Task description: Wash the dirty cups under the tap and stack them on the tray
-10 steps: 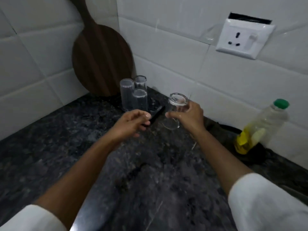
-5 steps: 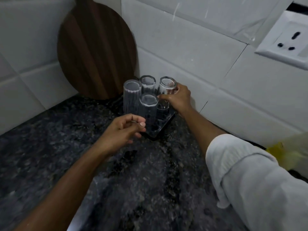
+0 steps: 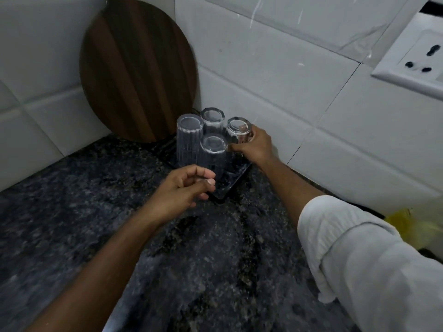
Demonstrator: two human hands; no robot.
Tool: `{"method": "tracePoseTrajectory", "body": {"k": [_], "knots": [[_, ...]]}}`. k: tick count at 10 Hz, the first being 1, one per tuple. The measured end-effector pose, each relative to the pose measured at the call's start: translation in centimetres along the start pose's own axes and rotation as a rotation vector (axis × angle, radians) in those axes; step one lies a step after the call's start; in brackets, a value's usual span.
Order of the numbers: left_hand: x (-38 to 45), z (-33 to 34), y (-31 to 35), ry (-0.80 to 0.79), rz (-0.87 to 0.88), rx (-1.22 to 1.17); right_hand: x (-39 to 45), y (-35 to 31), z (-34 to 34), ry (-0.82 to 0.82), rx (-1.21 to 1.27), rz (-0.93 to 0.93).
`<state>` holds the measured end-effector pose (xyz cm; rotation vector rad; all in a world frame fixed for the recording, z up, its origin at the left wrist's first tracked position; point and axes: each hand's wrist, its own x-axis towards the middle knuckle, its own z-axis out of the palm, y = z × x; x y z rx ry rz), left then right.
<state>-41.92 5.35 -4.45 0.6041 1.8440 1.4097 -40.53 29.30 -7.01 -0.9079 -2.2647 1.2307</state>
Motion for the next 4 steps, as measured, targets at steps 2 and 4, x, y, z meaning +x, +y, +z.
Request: {"method": "tracePoseTrajectory", "body": {"k": [2,4], "knots": [[0.0,2.0,0.7,-0.021,0.035,0.001,-1.4,0.8,-2.1,-0.052,-0.009,0.137],[-0.8,6.9,3.2,-0.053,0.089,0.059,-7.8,0.9,-9.0,-0.059,0.202,0.228]]}}
